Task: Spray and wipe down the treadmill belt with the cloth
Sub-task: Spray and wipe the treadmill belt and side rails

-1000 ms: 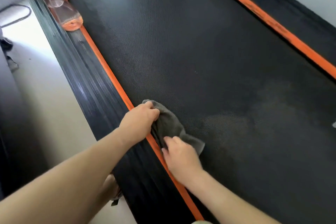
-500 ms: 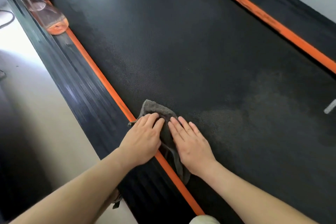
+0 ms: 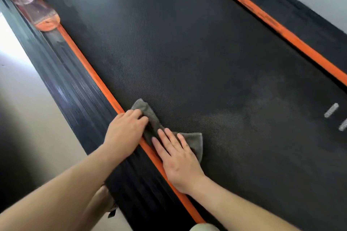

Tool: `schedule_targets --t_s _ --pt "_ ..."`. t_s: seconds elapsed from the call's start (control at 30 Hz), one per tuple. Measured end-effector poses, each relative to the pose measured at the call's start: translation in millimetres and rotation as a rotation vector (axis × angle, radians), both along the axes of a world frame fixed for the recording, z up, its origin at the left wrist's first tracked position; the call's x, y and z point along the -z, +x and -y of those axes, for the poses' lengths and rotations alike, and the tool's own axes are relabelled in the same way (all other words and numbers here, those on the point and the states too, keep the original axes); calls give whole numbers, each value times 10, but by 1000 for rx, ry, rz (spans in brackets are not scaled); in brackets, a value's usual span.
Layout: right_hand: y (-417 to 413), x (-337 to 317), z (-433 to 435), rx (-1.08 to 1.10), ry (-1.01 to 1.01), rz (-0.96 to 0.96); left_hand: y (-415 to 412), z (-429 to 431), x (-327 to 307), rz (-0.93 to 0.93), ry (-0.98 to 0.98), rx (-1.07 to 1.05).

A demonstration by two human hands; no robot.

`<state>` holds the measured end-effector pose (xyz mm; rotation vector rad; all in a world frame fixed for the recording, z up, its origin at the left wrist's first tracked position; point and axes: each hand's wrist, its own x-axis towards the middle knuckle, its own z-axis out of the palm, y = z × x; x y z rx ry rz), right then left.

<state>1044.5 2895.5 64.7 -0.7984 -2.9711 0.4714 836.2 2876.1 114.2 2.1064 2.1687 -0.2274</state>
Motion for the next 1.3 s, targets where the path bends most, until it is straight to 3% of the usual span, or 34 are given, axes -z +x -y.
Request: schedule_targets --t_s 0.2,0.4,0.53,0.6,0.7,0.8,0.9,1.13,1.3 --pt "269 74 -359 -67 67 21 446 -88 52 25 12 -142" --pt "1227 -17 -1108 233 157 110 1410 -406 96 252 76 42" --pt "1060 41 -879 513 109 48 1403 -666 30 218 51 46" --pt "692 105 -427 451 80 -6 1011 -576 16 143 -17 11" --pt "175 50 94 129 8 -16 347 -273 -1 52 -102 -60" --pt "163 89 -104 -11 -9 -15 186 -112 -31 32 -157 -43" --pt "477 128 -565 -46 43 27 458 -239 -6 61 -92 -49" --pt "1451 59 -1919 246 87 176 1379 -1238 69 302 -16 111" --pt "991 39 -1359 606 34 121 1302 -1441 16 216 -93 97"
